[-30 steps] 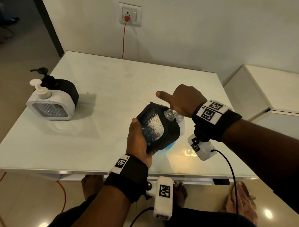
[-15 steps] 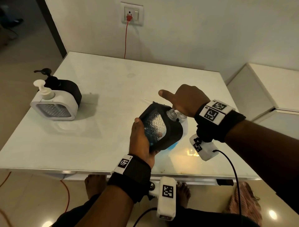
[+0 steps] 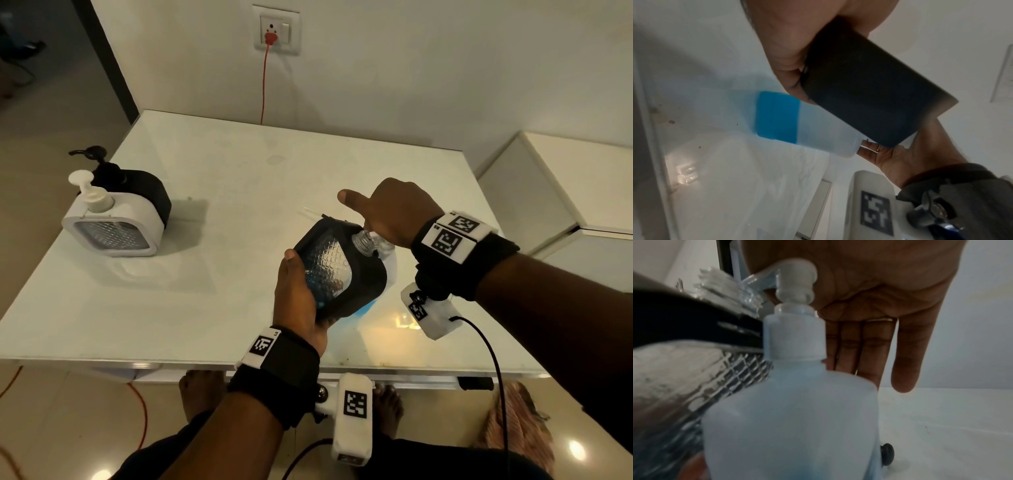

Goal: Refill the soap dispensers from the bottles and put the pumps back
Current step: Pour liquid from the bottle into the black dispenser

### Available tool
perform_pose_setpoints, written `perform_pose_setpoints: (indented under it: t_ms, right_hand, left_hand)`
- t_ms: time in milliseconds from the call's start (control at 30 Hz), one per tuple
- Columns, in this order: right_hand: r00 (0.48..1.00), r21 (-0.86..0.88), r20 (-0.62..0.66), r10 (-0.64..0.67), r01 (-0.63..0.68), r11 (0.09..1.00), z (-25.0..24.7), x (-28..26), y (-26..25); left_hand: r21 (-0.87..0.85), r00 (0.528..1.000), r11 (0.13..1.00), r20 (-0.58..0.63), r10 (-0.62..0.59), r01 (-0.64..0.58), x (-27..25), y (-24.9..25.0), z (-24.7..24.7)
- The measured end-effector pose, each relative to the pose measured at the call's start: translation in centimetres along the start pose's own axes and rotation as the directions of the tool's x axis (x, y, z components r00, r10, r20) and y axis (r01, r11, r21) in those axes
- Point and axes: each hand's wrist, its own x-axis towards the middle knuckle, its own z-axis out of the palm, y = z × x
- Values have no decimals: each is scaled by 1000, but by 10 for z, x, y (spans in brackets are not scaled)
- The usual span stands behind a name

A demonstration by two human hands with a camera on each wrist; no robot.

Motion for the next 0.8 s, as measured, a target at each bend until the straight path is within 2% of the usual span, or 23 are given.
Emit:
perform_pose_setpoints:
  t_ms: [100, 267, 467, 567, 800]
  right_hand:
    - [1000, 19, 1, -16, 16, 1000, 1, -3, -1]
    - [994, 103, 99, -51, 41, 994, -6, 2, -4]
    - [999, -1, 24, -30, 30, 1000, 0, 1, -2]
    - [1000, 3, 4, -19, 19, 1000, 0, -1, -2]
    - [997, 92, 79, -24, 17, 996, -2, 2, 3]
  left_hand:
    - [1, 1000, 1000, 4, -3, 3, 0, -1, -1]
    - [-2, 1000, 1000, 15, 5, -5, 0, -2, -2]
    - [14, 1000, 1000, -7, 14, -14, 1, 0, -2]
    - [25, 1000, 1000, -5, 13, -13, 2, 0, -3]
    - [17, 1000, 1000, 3, 14, -14, 0, 0, -2]
